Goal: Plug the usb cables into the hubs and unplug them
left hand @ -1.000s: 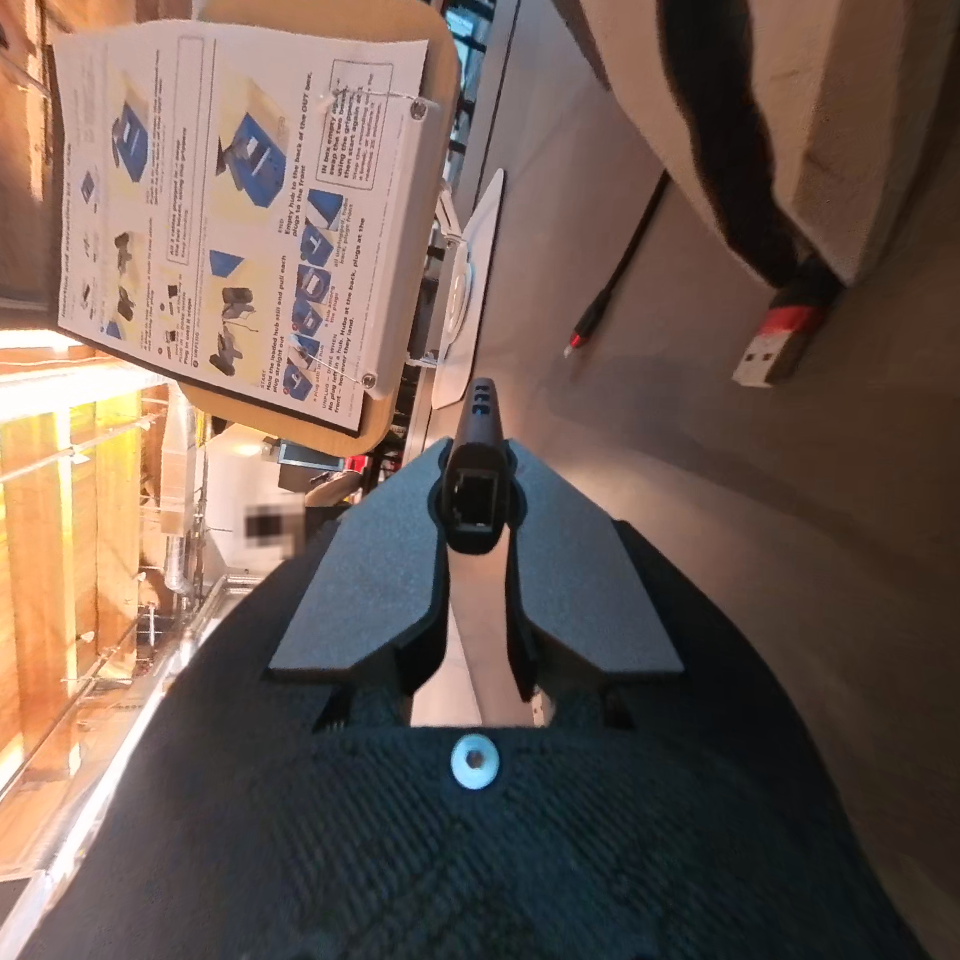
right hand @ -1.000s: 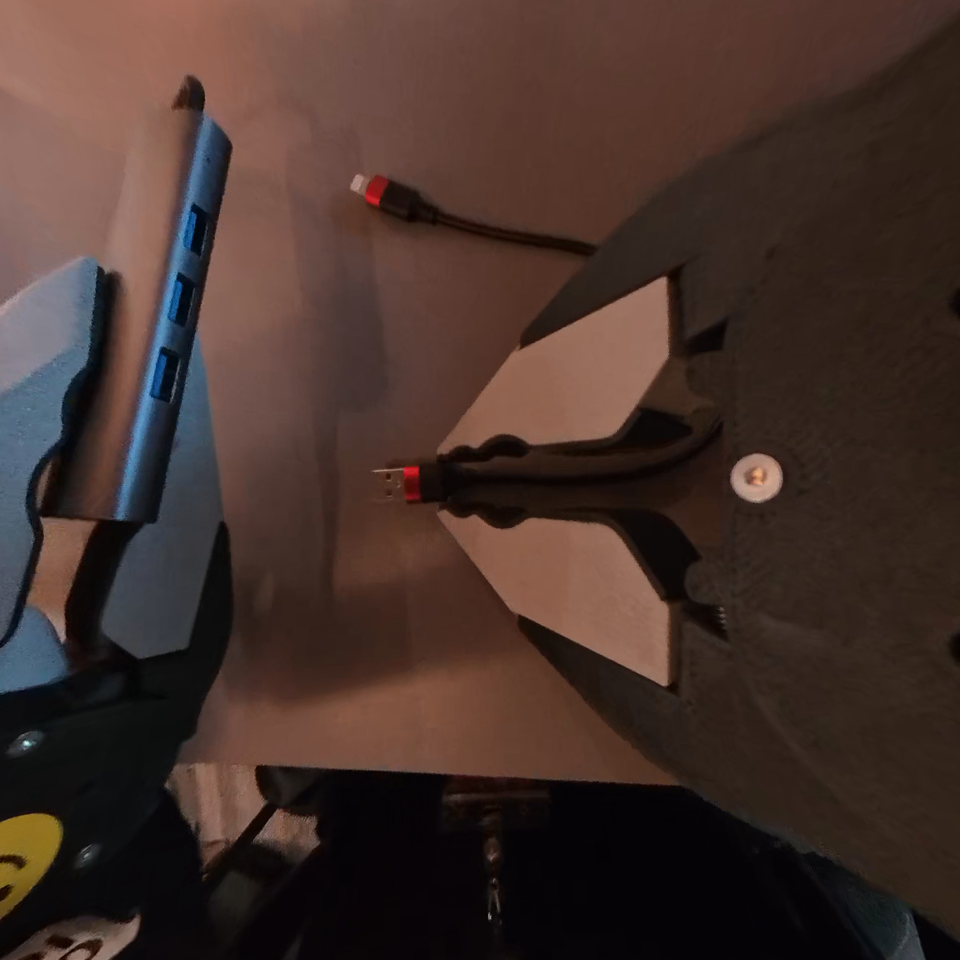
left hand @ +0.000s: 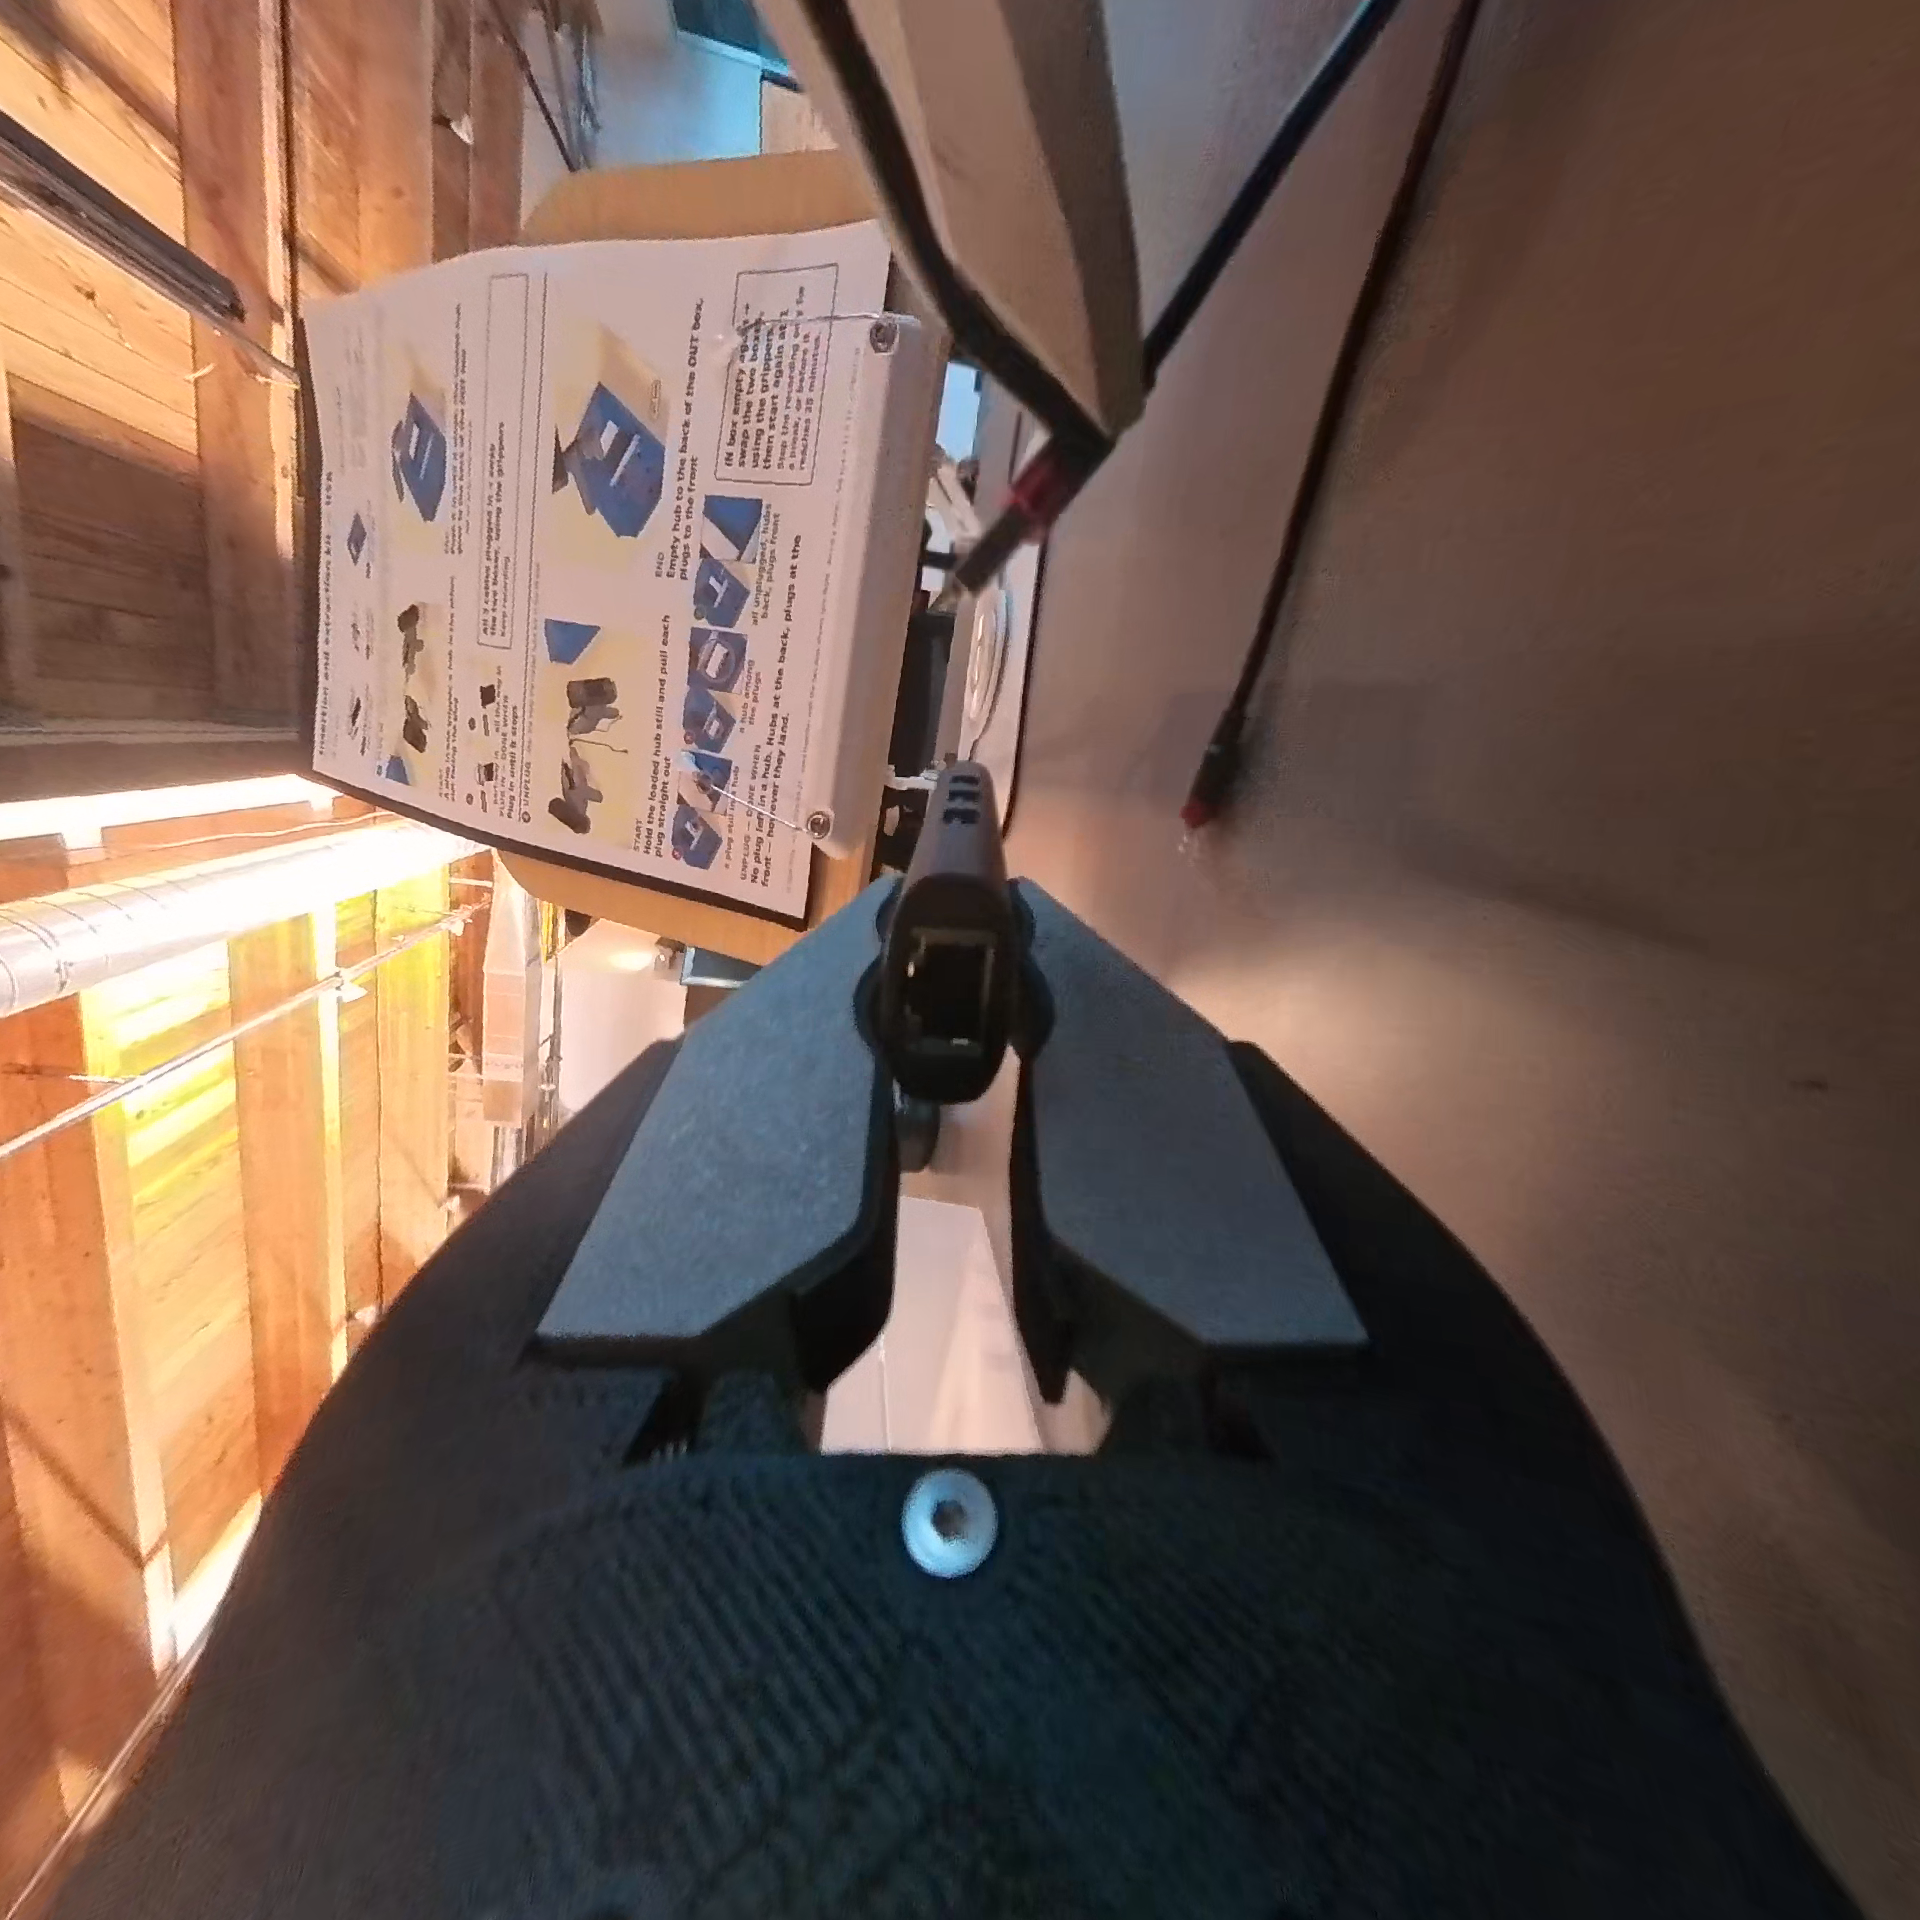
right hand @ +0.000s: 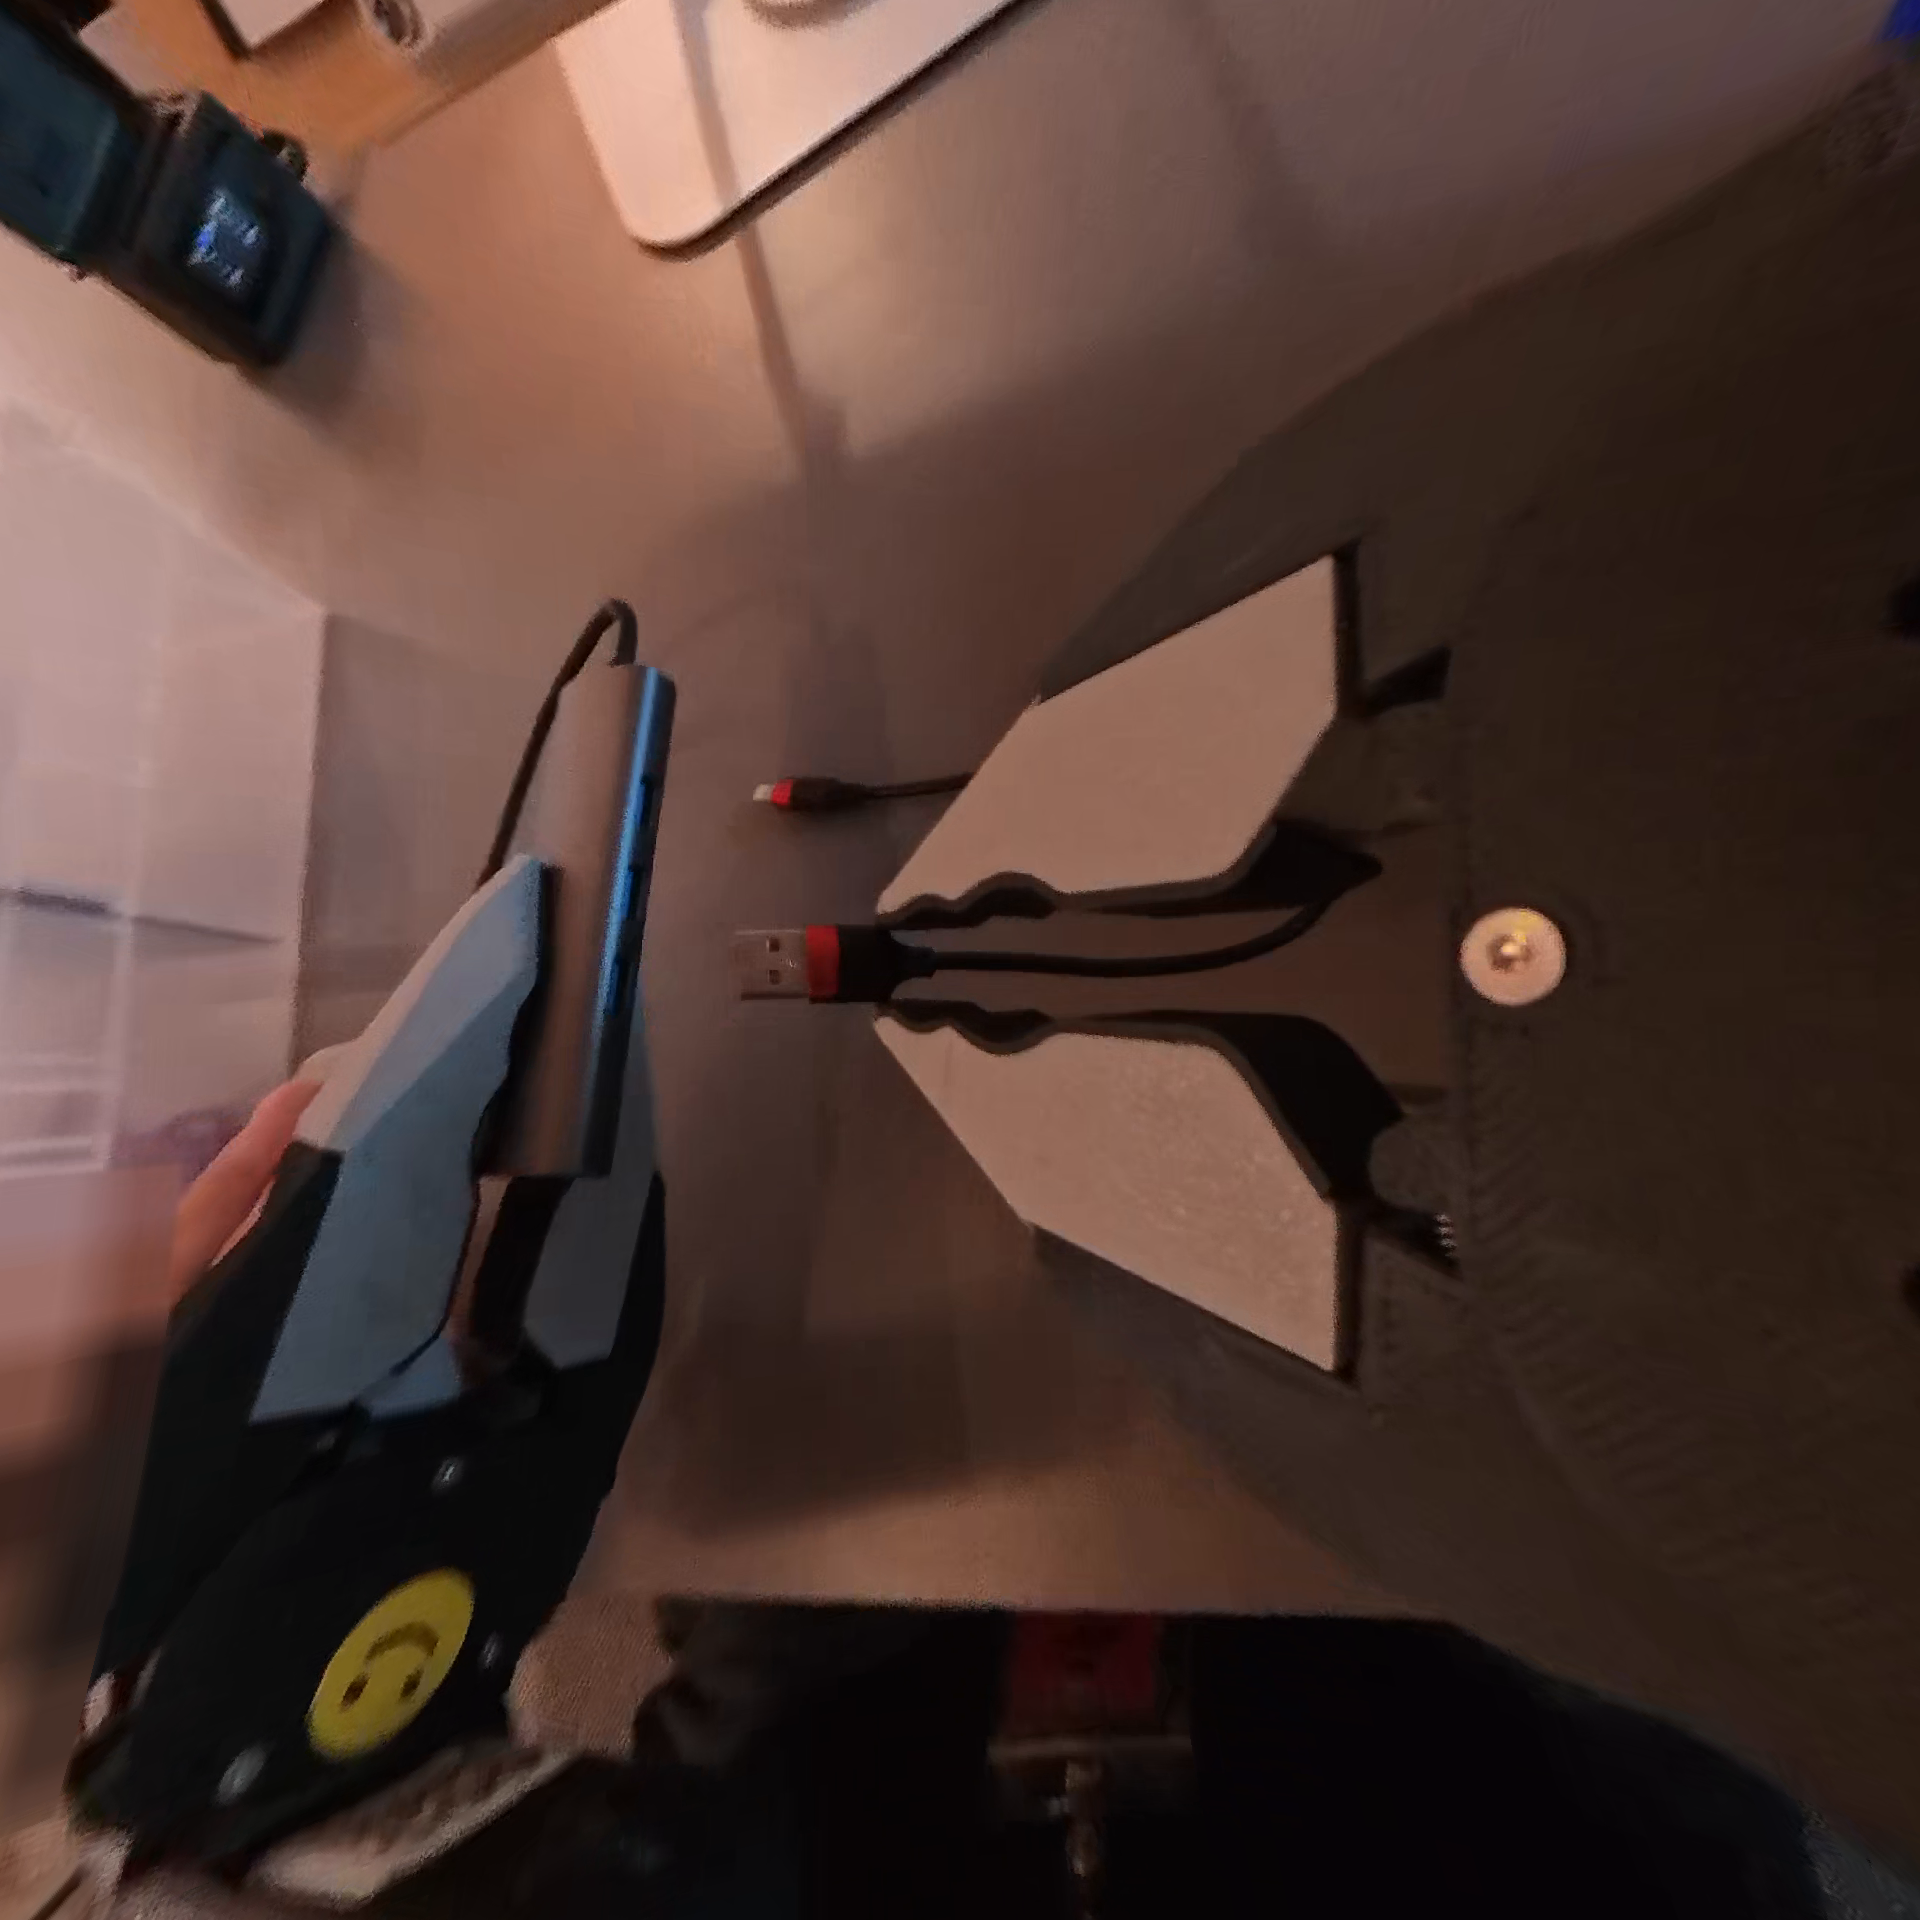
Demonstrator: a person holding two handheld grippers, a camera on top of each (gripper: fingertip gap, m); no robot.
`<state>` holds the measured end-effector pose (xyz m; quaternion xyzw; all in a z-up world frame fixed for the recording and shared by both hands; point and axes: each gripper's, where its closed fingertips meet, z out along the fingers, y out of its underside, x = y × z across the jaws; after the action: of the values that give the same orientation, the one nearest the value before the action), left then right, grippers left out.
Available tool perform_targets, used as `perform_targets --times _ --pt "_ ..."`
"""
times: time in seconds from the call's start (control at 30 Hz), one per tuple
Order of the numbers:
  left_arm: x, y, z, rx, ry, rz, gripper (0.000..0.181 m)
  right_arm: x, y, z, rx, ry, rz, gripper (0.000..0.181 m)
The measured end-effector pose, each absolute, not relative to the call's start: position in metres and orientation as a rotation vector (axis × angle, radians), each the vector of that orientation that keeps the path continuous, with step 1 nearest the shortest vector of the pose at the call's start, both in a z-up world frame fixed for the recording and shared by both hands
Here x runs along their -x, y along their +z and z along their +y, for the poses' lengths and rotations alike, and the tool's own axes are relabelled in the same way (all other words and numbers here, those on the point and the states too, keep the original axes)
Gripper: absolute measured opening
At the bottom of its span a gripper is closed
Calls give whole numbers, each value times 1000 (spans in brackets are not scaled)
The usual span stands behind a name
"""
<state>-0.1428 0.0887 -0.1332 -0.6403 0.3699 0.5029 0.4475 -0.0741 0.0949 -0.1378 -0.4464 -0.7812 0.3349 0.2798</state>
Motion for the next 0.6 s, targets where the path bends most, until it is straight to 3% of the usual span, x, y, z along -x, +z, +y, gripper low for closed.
perform_targets --times 0.17,0.6 --pt "139 -138 90 1588 1241 956 14 75 -146 97 1230 636 -2121 11" --pt "123 -143 89 1479 1350 1098 14 75 -161 85 1231 474 -2196 10"
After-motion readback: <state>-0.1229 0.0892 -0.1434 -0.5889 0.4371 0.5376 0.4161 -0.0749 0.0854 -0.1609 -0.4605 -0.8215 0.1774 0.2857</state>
